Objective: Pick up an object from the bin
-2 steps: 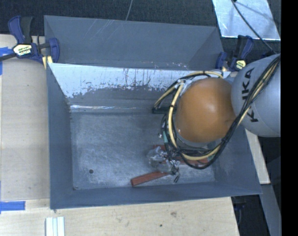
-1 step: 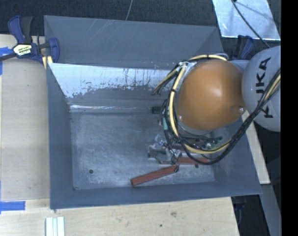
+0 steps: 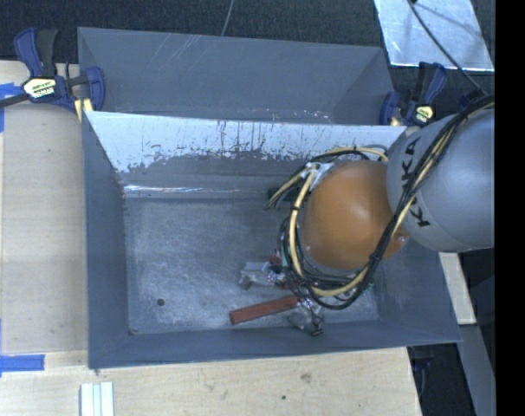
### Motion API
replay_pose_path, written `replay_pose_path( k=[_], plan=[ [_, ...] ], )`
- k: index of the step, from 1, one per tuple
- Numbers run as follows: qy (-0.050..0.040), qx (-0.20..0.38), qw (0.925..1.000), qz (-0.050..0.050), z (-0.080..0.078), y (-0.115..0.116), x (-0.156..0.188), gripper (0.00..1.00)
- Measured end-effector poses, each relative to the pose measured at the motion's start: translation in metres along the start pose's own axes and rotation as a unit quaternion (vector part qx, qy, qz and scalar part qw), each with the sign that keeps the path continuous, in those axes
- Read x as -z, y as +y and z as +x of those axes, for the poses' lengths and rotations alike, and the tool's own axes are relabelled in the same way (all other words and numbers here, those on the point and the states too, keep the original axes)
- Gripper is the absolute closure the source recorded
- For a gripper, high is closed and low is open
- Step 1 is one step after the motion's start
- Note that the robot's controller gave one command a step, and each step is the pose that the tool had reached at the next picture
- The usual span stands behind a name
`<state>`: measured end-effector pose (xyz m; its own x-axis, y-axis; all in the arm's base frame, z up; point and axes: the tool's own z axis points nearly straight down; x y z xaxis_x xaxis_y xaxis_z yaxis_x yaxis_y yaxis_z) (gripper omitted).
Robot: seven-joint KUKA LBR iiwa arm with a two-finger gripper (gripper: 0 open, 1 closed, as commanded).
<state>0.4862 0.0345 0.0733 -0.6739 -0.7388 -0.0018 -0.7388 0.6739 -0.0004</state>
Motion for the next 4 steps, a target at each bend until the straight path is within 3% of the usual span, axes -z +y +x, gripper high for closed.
replay_pose_path(
  k=[1,3,4],
  plan=[
    [-0.0008,-0.001,1.0,0.0,-0.001,0.0,0.001,1.0],
    [0.0028,0.0,1.0,-0.003,-0.003,-0.002,0.006,1.0],
    [-0.0011,0.005,1.0,0.001,-0.025,-0.025,0.071,1.0]
  ],
)
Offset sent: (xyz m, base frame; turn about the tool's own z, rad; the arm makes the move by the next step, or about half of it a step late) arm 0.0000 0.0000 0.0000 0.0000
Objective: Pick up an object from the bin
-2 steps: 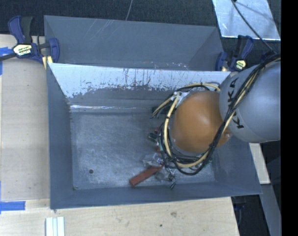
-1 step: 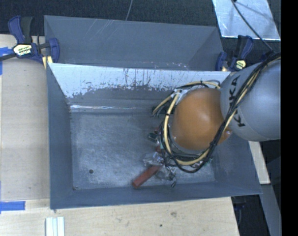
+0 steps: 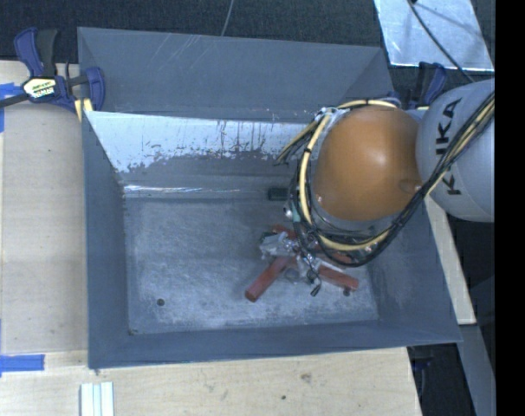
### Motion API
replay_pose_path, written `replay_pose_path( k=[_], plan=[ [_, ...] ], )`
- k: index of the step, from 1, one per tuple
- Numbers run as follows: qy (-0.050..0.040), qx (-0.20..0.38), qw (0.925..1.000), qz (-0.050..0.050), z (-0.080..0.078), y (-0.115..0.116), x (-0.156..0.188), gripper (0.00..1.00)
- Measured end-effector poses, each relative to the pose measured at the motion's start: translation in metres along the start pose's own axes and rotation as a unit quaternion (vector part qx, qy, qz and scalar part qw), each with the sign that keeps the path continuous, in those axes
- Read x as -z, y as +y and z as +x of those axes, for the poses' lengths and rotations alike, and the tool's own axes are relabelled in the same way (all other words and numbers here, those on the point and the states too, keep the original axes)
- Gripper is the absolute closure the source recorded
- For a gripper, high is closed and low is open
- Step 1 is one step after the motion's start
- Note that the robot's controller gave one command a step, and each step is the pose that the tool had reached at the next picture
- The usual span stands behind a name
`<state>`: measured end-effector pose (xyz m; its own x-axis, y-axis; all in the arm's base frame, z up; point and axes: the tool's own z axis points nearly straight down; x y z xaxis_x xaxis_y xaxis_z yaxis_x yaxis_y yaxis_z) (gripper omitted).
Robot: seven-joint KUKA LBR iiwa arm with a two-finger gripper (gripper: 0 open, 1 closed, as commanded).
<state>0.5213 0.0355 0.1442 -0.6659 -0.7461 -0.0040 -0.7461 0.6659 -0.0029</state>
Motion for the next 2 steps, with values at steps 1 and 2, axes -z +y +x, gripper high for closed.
replay_pose_path(
  k=[1,2],
  plan=[
    [0.001,0.02,0.9998,-0.001,-0.031,-0.001,0.054,1.0],
    [0.0022,0.026,0.9996,-0.004,0.008,-0.009,0.087,1.0]
  ],
)
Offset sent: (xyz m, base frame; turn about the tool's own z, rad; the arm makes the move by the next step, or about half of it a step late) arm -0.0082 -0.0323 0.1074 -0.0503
